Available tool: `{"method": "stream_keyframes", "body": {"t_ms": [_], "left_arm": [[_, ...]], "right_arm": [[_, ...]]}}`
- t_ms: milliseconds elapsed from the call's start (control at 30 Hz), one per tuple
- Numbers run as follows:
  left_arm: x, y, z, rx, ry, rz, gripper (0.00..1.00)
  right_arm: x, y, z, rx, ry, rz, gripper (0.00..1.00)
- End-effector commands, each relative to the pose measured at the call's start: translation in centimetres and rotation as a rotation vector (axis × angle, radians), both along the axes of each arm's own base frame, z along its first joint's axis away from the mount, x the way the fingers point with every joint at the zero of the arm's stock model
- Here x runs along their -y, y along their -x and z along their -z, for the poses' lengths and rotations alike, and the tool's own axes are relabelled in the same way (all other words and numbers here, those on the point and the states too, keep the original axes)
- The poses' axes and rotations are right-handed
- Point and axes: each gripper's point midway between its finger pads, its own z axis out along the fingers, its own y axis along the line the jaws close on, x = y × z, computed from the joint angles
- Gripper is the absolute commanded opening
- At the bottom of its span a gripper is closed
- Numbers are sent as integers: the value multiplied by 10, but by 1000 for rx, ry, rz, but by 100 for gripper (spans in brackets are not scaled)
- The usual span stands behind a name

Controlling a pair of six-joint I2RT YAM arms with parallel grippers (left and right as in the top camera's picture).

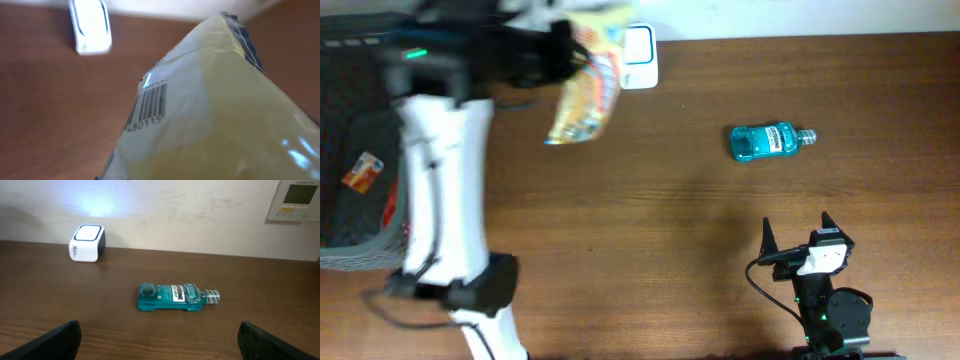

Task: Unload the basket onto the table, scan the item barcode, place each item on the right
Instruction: 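Carry the wet-wipes pack to the table beside the mouthwash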

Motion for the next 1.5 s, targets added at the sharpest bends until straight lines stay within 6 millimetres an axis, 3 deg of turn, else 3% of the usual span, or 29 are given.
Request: {"method": "stream_keyframes", "body": {"t_ms": [0, 100, 200, 267, 433, 533, 600, 667, 733, 900, 1000, 1100, 1167, 1200, 1233, 1333, 1400, 1467], "left_arm": [[44, -20, 96, -166, -183, 0, 0], [97, -12, 169, -323, -216, 98, 0], [139, -8, 213, -378, -204, 168, 0], [149, -11, 226, -402, -187, 135, 0], [156, -21, 238, -477, -128, -17, 0], [153, -16, 244, -500, -150, -21, 9], [135, -15, 252, -490, -259, -76, 9], [101, -16, 260, -459, -431, -162, 1], [68, -14, 263, -440, -596, -229, 1], [33, -10, 257, -414, -774, -286, 0], [40, -10, 256, -414, -742, -275, 1], [76, -12, 259, -432, -579, -214, 2], [107, -14, 257, -433, -454, -156, 8], [114, -15, 256, -428, -428, -143, 18], [119, -16, 255, -416, -416, -136, 21], [122, -20, 248, -370, -421, -82, 48], [117, -23, 230, -324, -430, -38, 49], [104, -24, 214, -306, -444, -35, 44]], "right_arm": [[3, 0, 4, -4, 7, 15, 98], [3, 0, 4, -4, 7, 15, 98], [3, 0, 4, -4, 7, 15, 98], [3, 0, 4, -4, 7, 15, 98], [3, 0, 4, -4, 7, 15, 98], [3, 0, 4, -4, 7, 15, 98], [3, 0, 4, -4, 7, 15, 98], [3, 0, 4, -4, 7, 15, 98], [3, 0, 4, -4, 7, 15, 98], [3, 0, 4, -4, 7, 15, 98], [3, 0, 4, -4, 7, 15, 98], [3, 0, 4, -4, 7, 15, 98], [3, 0, 4, -4, 7, 15, 98], [3, 0, 4, -4, 7, 15, 98], [3, 0, 4, -4, 7, 15, 98], [3, 0, 4, -4, 7, 15, 98], [3, 0, 4, -4, 7, 15, 99], [3, 0, 4, -4, 7, 15, 98]]}}
